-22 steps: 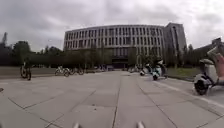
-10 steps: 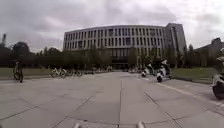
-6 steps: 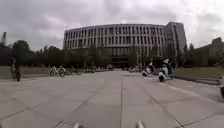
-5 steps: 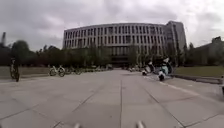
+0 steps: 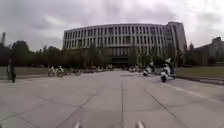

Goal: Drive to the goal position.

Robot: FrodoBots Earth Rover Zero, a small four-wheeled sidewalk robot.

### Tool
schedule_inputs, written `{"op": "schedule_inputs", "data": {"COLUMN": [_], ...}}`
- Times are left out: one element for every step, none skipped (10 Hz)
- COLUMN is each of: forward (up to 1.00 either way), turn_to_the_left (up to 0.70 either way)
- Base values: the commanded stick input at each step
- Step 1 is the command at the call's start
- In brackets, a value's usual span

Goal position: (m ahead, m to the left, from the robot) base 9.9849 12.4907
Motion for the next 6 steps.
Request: {"op": "schedule_inputs", "data": {"forward": [0.45, 0.45, 0.45, 0.45, 0.45, 0.45], "turn_to_the_left": [0.00, 0.00, 0.00, 0.00, 0.00, 0.00]}}
